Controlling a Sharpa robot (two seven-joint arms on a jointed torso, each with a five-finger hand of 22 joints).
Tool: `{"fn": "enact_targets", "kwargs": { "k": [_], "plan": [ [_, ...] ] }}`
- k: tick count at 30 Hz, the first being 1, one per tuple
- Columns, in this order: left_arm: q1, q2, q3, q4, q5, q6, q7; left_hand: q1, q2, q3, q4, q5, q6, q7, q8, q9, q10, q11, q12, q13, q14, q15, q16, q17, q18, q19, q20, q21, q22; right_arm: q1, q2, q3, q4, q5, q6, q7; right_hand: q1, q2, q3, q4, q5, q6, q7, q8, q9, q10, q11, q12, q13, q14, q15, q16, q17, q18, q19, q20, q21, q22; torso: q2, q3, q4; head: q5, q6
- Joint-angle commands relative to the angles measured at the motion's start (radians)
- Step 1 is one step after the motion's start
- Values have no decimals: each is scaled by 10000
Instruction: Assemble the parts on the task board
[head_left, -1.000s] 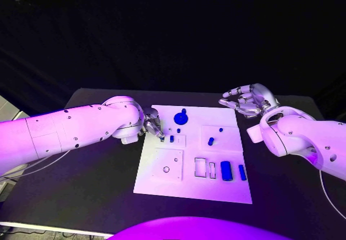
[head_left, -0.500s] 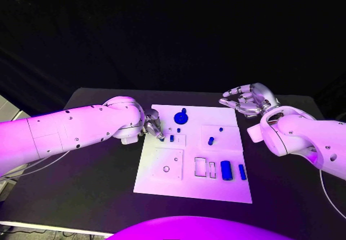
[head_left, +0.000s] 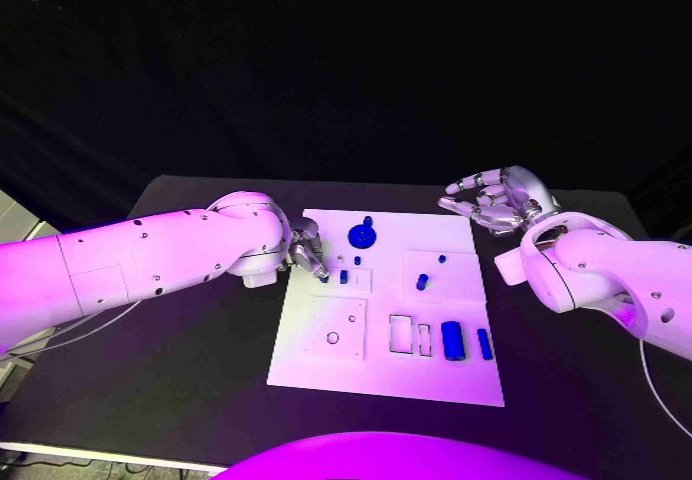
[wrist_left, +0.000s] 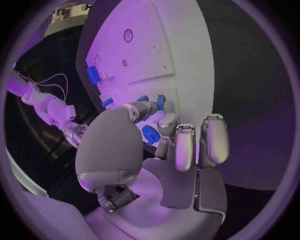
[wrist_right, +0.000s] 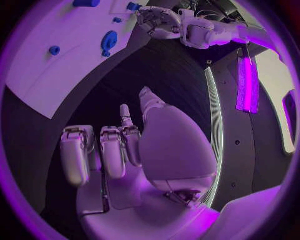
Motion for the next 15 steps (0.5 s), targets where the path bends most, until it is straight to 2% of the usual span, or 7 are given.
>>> {"fn": "enact_targets", "kwargs": {
  "k": [1, 15],
  "plan": [
    [-55, 97, -31, -31, 18, 206, -20, 53, 67, 1662, -1634, 42, 181, -94, 41, 0, 82, -7, 63, 31, 786, -48, 55, 1651, -175, 79, 10, 46, 49, -5, -6, 1, 21, -104, 97, 137, -48, 31, -74, -2, 3, -89, -12, 52, 17, 291, -36, -35, 1941, 923, -51, -31, 2186, 34, 706, -17, -62, 2181, 8, -2, 1, -10, 0],
    [-103, 251, -43, -116, 151, 491, -11, -168, 33, 1578, -1589, 119, 233, -126, 59, 10, 218, -22, 210, 243, 805, -51, 91, 1723, -182, 87, 16, 47, 64, -5, -20, 2, 21, -118, 106, 135, -48, 31, -74, -2, 3, -89, -12, 52, 17, 291, -36, -35, 1941, 923, -51, -31, 2186, 34, 706, -17, -62, 2181, 0, 1, 0, -45, -38]
  ]
}}
